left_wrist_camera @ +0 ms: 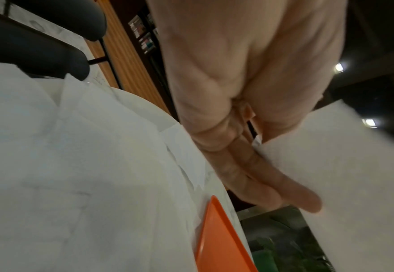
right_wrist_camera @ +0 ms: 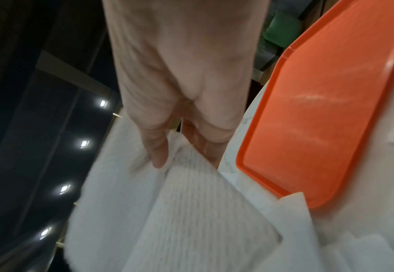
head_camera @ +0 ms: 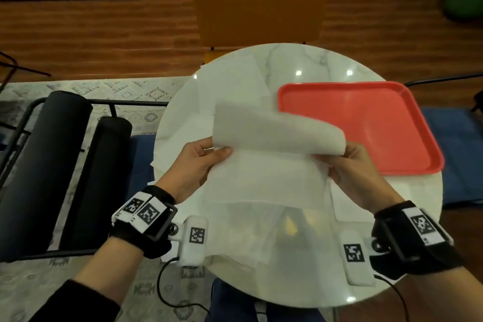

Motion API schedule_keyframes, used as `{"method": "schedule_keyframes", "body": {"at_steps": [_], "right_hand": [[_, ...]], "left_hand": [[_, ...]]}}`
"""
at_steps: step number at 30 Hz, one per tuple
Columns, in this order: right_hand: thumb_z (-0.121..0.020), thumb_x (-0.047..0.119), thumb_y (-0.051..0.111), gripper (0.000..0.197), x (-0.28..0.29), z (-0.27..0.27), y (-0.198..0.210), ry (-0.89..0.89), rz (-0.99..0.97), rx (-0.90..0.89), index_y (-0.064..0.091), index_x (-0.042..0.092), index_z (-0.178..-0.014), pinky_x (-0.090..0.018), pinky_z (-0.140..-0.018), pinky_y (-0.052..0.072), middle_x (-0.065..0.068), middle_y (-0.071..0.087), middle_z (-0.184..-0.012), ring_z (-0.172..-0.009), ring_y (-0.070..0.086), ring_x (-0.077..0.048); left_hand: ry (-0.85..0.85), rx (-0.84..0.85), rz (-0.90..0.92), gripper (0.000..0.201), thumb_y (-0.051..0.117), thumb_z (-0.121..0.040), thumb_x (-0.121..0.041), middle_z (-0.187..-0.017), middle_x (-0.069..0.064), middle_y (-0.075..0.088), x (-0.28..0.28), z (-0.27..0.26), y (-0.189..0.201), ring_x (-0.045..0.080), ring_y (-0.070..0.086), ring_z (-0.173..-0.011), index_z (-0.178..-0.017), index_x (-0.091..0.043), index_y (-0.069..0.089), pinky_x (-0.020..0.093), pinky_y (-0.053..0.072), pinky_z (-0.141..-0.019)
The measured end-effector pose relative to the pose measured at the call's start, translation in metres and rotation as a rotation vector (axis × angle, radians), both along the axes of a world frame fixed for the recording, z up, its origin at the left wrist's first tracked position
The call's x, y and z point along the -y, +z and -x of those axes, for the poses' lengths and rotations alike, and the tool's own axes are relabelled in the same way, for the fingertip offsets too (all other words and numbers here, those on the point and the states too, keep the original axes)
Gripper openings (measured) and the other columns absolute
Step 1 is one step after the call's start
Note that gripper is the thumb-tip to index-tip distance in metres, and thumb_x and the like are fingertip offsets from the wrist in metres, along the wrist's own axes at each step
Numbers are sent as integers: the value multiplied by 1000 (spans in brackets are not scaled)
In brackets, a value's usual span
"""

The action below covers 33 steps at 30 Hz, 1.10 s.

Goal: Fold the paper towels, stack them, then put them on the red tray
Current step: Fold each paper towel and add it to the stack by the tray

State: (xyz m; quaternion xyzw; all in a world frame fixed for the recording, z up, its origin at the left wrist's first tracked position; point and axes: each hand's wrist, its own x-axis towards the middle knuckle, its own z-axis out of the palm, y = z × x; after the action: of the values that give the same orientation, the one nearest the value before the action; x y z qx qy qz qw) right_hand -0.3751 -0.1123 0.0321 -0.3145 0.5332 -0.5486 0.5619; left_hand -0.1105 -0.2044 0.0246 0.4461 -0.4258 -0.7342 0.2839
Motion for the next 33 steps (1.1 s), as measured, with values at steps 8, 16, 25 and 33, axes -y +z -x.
{"method": "schedule_keyframes", "body": {"at_steps": [8,16,25,33], "right_hand": [[-79,-22,46,59,16,-20,-74,178,-79,-474,77,27,-70,-28,-92,47,16,69,-92,-101,61,-2],[-75,-22,40,56,36,-44,-121,260,-151,-870,77,17,-92,-2,-86,32,2,53,-101,-100,50,-10],[-94,4,39,50,50,-125,-119,413,35,-1067,38,10,-144,-39,-118,20,-10,37,-151,-142,29,-24],[-102,43,14,55,22,-109,-156,754,-189,-1316,-8,27,-151,-41,-117,-11,11,-21,-153,-146,-13,-11]], "left_hand": [[-114,398,68,40,40,-92,10,-101,0,72,1,-33,-58,22,65,-93,-89,-12,73,29,52,-76],[-233,856,327,59,30,-85,15,-101,7,60,13,-53,-99,21,57,-90,-97,-26,70,23,45,-83],[-523,1061,661,57,35,-96,-16,-158,6,15,-23,7,-106,19,14,-146,-150,-12,18,46,14,-117],[-705,1341,663,64,-2,-93,-51,-154,-6,-27,-35,-19,-149,12,-13,-146,-144,-21,-24,55,-1,-114]]}}
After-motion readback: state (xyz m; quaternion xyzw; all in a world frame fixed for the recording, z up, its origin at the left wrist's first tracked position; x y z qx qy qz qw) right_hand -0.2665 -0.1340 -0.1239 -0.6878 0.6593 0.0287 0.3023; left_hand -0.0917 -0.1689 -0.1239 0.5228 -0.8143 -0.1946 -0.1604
